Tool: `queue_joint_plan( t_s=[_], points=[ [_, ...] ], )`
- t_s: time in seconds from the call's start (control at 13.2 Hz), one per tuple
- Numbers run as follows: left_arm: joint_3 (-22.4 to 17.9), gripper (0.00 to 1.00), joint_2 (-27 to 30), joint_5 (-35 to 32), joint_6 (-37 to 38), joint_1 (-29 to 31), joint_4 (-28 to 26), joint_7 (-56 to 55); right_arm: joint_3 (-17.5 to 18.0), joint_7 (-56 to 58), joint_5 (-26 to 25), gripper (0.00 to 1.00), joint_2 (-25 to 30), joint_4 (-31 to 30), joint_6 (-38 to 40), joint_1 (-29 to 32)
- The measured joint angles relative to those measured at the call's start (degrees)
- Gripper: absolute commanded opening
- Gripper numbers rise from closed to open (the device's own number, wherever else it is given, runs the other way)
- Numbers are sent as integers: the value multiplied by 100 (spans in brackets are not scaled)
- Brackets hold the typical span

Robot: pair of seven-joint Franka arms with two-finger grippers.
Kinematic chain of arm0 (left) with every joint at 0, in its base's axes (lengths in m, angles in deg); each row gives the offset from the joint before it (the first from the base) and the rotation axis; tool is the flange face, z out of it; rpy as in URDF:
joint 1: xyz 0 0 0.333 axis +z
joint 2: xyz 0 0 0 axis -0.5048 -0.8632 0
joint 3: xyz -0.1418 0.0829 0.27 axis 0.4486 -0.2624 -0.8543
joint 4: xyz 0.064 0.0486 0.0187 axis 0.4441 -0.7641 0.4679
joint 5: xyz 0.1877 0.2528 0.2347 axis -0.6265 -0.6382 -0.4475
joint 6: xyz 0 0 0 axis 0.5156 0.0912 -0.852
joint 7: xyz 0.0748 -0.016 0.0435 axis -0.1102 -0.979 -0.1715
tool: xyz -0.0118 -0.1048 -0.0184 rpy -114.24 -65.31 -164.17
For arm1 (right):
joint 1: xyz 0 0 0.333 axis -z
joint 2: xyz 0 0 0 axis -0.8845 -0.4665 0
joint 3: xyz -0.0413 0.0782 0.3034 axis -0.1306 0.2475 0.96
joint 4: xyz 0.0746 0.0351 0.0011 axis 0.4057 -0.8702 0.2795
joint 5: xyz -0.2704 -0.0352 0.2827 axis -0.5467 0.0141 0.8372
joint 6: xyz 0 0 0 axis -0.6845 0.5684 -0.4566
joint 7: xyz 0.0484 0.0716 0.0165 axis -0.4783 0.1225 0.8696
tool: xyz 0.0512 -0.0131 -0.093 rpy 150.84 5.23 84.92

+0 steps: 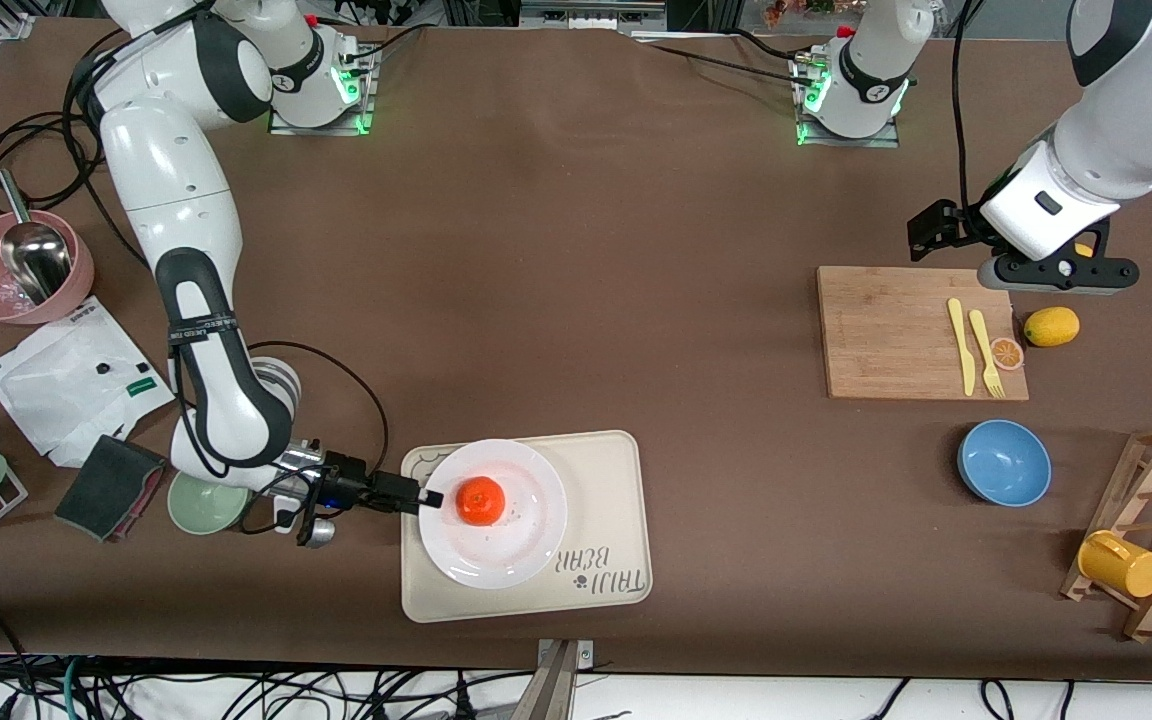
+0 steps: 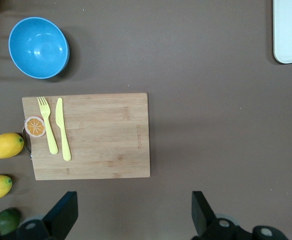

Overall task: Place orange and plate with both arms
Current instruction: 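Open the right gripper and release the plate rim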

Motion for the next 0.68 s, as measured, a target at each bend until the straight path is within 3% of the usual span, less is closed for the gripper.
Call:
queue_joint_plan(
  t_s=[0.68],
  points=[
    [-6, 100, 0, 0, 0, 21, 19, 0, -63, -165, -205, 100, 156, 2, 92, 20]
  ],
)
